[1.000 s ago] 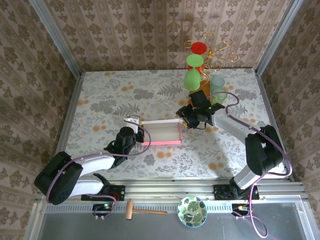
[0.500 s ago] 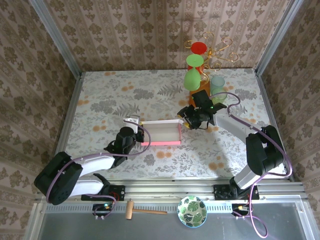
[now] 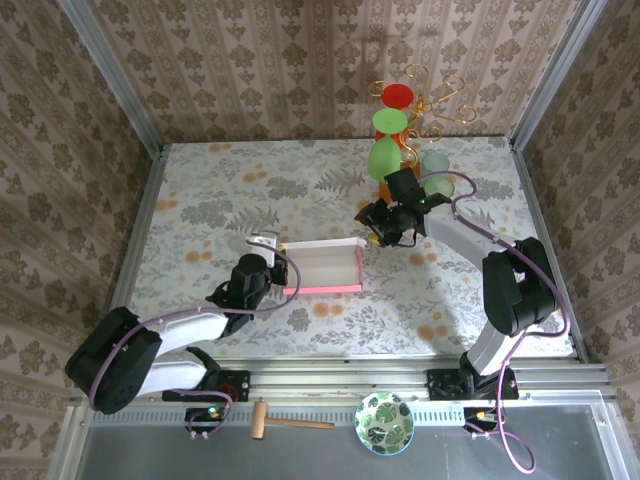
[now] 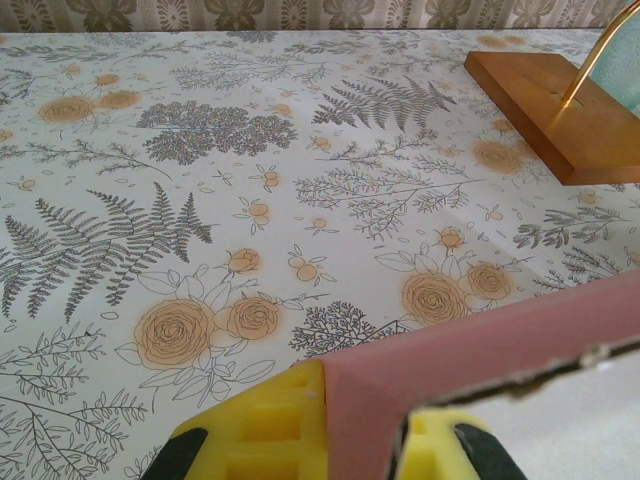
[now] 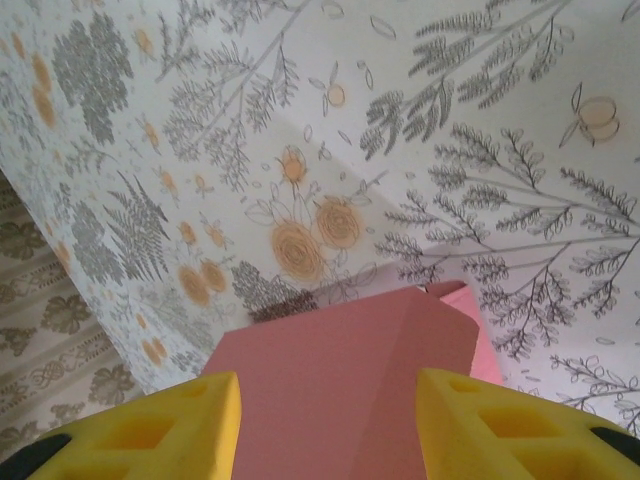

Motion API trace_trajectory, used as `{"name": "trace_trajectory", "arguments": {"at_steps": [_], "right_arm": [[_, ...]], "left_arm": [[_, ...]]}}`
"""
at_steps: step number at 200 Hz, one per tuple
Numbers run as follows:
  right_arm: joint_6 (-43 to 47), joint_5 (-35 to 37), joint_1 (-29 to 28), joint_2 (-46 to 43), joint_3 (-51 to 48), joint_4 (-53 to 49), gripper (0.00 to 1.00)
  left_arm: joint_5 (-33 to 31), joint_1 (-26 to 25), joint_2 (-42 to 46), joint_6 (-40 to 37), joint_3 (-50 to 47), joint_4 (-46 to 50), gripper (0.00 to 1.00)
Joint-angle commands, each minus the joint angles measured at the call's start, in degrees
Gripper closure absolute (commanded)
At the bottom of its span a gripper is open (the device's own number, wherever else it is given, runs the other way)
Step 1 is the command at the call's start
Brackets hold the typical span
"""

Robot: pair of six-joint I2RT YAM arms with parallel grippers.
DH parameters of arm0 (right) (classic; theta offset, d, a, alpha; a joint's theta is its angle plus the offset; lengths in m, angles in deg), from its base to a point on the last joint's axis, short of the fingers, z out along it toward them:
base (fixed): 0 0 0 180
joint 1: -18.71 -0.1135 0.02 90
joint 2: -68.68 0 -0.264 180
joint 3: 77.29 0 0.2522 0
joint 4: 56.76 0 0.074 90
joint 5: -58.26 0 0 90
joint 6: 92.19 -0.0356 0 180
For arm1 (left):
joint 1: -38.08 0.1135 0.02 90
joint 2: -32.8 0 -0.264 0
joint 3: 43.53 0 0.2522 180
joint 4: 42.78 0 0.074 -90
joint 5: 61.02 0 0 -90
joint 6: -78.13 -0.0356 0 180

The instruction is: Fold the paper box

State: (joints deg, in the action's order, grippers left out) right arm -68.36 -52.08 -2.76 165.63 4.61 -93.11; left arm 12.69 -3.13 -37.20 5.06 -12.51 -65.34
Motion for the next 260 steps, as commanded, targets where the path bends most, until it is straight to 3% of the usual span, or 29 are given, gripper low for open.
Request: {"name": "trace_trajectory", "arguments": {"at_steps": [1, 99, 215, 260], "right_arm": [[-2.8, -3.8, -1.0, 0.3, -1.7, 2.3, 0.51], [-12.5, -6.9, -3.8, -2.3, -5.3, 7.1, 0.54], [-17.8, -8.3, -5.6, -0.7, -0.6, 3.0, 0.67], [-22.2, -9.2, -5.8, 0.2, 0.3, 2.8, 0.68]], "left_arm": [[0.8, 0.1, 0.5, 1.5, -1.4, 2.9, 1.0], [1.5, 0.0, -0.4, 2.2, -1.0, 2.4, 1.0], [1.9, -0.7, -1.4, 3.2, 0.5, 1.2, 1.0], [2.4, -0.7, -0.6, 3.4, 1.4, 0.9, 1.0]]}}
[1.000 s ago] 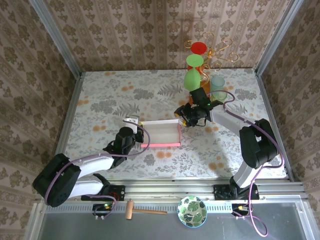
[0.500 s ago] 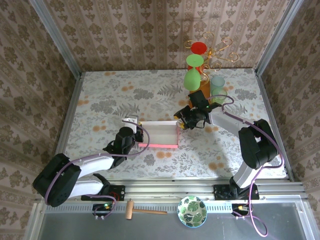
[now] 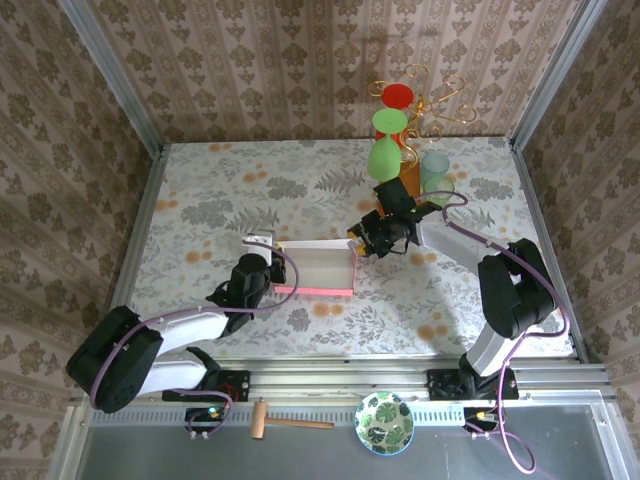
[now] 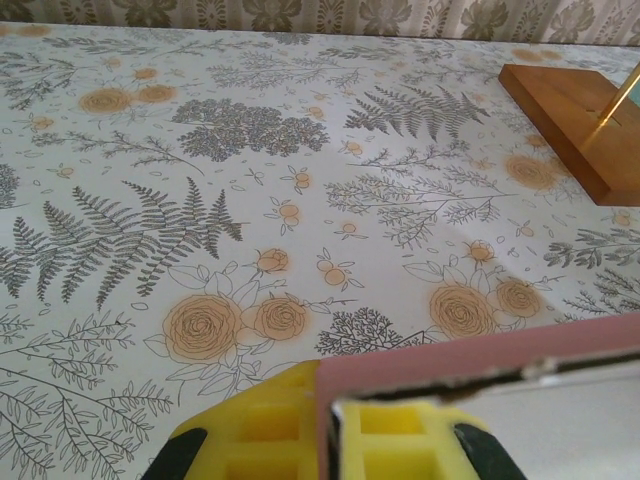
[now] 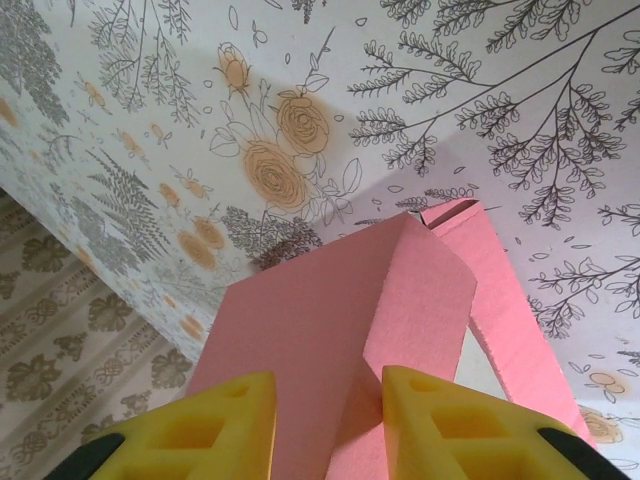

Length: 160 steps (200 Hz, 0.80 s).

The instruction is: Fold the paper box

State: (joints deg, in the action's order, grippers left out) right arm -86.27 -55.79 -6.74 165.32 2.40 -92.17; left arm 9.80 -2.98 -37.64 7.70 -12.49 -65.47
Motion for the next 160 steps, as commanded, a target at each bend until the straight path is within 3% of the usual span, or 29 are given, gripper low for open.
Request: {"name": "trace_trajectory", "arguments": {"at_steps": [1, 103, 160], "right_arm": [[-4.3, -5.4, -1.8, 0.4, 2.6, 1.8, 0.68], [-3.2, -4.9, -1.8, 2.0, 5.5, -3.1, 0.74], [2.1, -3.6, -1.8, 3.1, 3.3, -2.5, 0.75]], "left_arm": [[5.3, -0.9, -0.2, 0.7, 1.4, 1.0, 1.0], [6.1, -0.7, 1.5, 1.8, 2.2, 2.2, 1.0], [7.7, -0.6, 0.1, 4.1, 0.2, 0.2, 1.0]]}}
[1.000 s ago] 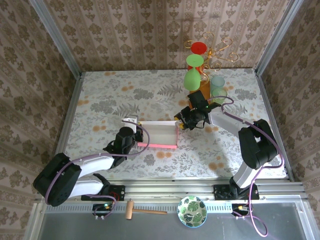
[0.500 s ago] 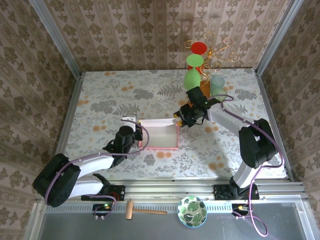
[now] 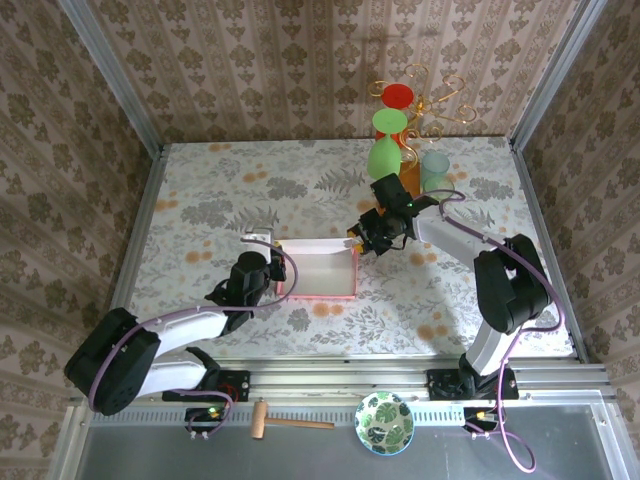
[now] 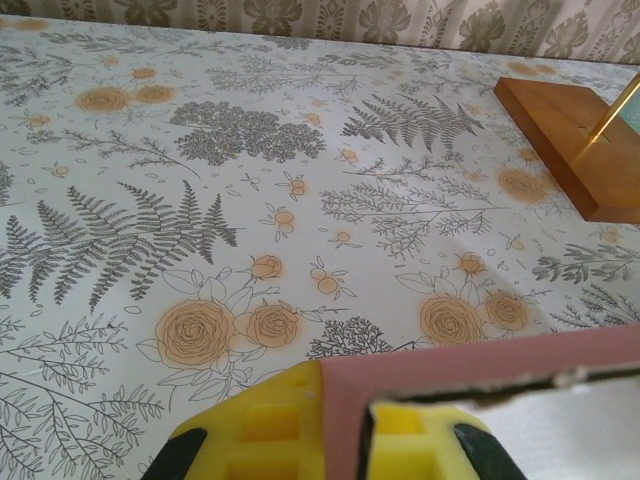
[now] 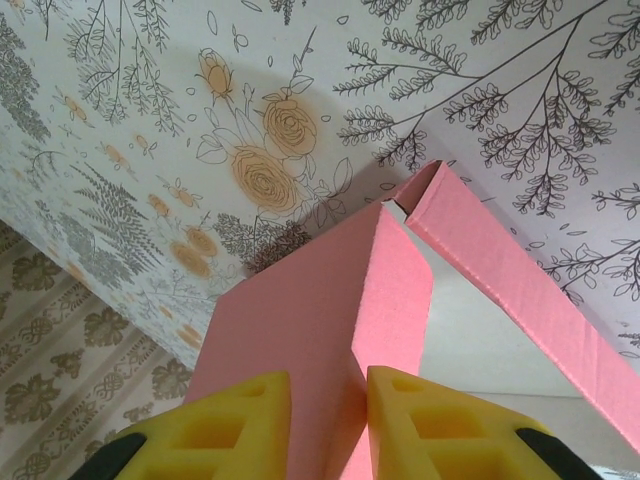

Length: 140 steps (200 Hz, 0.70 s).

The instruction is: Fold the paper box

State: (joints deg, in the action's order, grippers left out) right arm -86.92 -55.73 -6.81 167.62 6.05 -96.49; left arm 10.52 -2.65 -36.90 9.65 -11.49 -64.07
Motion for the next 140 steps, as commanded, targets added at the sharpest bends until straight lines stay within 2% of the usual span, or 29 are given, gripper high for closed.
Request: {"name": "trace_trajectory", "arguments": {"at_steps": [1, 73, 106, 140], "right_arm": [[2.9, -3.6, -1.7, 0.9, -0.4, 1.8, 0.75], [11.6, 0.0, -2.3, -2.8, -6.7, 7.4, 0.76], [12.3, 1.1, -2.6, -3.4, -9.2, 9.8, 0.79], [15.8, 3.8, -3.4, -3.4, -8.9, 7.1, 0.81]], "left_arm": [[7.0, -0.9, -0.6, 2.2, -0.8, -1.2, 1.0], [9.0, -0.8, 0.0, 4.4, -5.2, -4.7, 1.0], [9.8, -0.8, 0.4, 5.5, -5.6, -3.8, 0.92], [10.7, -0.8, 2.9, 7.9, -5.9, -0.6, 0.82]]}}
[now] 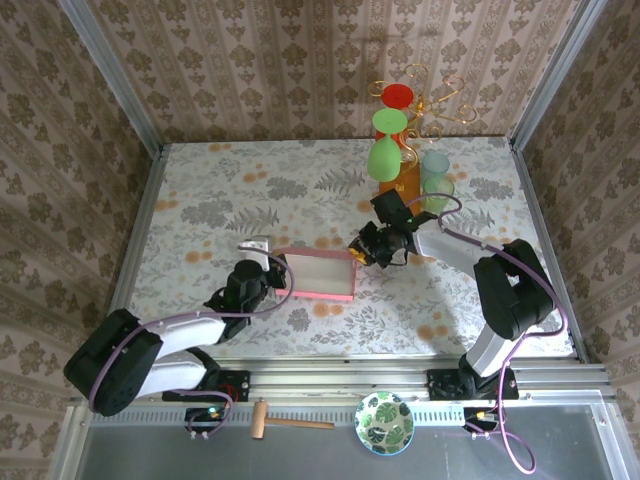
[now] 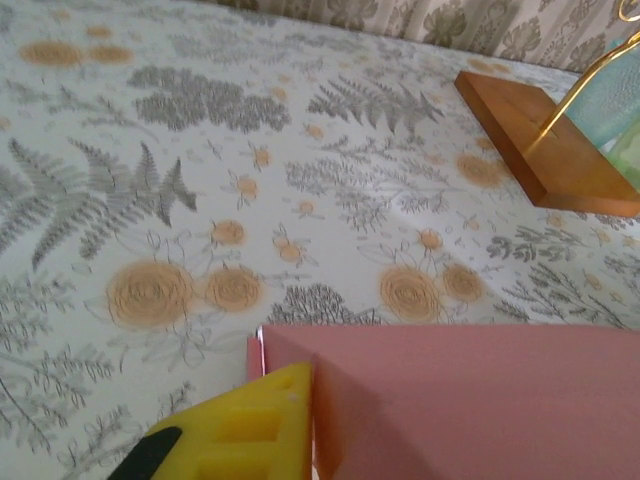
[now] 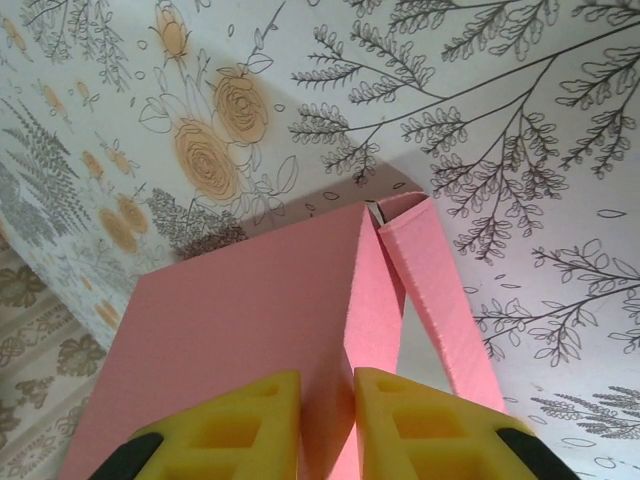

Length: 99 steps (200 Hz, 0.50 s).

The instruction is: Fold the paper box

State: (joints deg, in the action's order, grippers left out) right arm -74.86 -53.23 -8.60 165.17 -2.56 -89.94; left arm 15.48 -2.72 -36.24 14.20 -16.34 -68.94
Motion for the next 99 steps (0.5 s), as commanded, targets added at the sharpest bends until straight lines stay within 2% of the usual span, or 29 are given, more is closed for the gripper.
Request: {"name": "trace_trajectory", "arguments": {"at_steps": [1, 28, 69, 99], "right_arm": [[3.8, 1.3, -1.6, -1.0, -0.3, 0.5, 0.81], [4.7, 2.5, -2.1, -1.4, -0.7, 0.1, 0.81], [7.1, 5.0, -3.3, -0.8, 0.9, -2.3, 0.84], [7.5, 6.1, -4.0, 0.0, 0.7, -2.8, 0.85]], "left_arm": [[5.8, -0.7, 2.3, 3.4, -1.0, 4.4, 0.82], [6.2, -0.6, 6.2, 4.8, -1.8, 7.3, 0.77], [8.1, -0.5, 16.2, 8.5, -2.5, 16.5, 0.61], [11.5, -0.3, 23.3, 13.0, -3.7, 24.6, 0.57]]}}
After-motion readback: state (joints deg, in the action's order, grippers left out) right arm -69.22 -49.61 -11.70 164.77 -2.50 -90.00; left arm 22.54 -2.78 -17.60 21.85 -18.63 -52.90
